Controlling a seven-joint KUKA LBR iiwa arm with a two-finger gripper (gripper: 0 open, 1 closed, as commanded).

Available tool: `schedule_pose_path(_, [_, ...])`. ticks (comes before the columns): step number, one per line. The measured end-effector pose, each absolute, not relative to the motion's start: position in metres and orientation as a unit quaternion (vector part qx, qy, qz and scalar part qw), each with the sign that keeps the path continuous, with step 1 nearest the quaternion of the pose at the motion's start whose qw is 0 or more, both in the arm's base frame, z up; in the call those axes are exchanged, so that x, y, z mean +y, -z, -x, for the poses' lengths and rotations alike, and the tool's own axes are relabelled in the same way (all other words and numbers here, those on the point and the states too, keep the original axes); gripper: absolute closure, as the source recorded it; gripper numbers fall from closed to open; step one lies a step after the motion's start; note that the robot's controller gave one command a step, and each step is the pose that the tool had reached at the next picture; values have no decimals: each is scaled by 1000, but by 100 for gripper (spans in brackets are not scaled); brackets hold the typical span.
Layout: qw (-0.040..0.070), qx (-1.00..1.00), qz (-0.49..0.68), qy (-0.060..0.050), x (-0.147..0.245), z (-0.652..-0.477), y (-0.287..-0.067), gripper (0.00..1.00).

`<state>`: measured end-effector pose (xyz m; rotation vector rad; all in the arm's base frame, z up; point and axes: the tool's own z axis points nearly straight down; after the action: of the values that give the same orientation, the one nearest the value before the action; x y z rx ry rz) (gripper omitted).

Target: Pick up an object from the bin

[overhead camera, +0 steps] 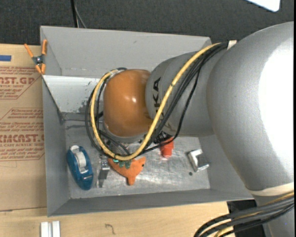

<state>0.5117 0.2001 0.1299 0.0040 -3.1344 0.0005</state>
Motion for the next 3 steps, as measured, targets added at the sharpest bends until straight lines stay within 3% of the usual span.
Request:
schedule_pose_path(2, [0, -999, -50, 2, 186, -525, -131, 0])
schedule_pose_path(3, [-6, -985, -174, 1, 111, -552, -73, 100])
